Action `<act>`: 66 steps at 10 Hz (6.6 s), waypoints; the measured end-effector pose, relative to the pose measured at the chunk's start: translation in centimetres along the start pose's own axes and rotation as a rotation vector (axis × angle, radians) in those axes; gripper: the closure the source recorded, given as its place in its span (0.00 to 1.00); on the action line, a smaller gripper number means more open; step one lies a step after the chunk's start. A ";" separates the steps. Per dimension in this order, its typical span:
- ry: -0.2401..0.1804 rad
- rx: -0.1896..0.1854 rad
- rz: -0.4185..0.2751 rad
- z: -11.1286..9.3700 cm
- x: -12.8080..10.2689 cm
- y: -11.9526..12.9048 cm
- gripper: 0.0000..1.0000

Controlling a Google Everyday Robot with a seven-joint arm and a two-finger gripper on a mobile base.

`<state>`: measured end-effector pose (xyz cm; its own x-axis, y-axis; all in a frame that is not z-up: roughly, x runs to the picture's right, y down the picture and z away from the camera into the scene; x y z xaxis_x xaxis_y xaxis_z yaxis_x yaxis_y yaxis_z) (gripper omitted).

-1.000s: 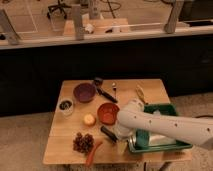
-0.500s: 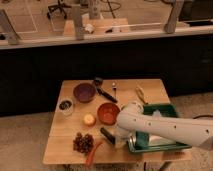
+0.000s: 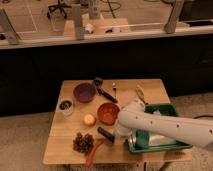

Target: Wipe red bowl with eraser

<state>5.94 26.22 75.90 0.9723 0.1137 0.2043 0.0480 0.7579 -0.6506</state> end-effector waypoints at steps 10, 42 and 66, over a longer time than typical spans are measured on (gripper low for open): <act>0.137 -0.020 -0.035 -10.5 2.0 -3.1 1.00; 0.465 -0.153 -0.160 -6.9 -1.4 -11.2 1.00; 0.543 -0.170 -0.243 -6.1 -2.6 -11.6 1.00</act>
<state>4.25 13.18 78.46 0.9045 -0.4262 -0.0108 0.2751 0.6028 -0.7490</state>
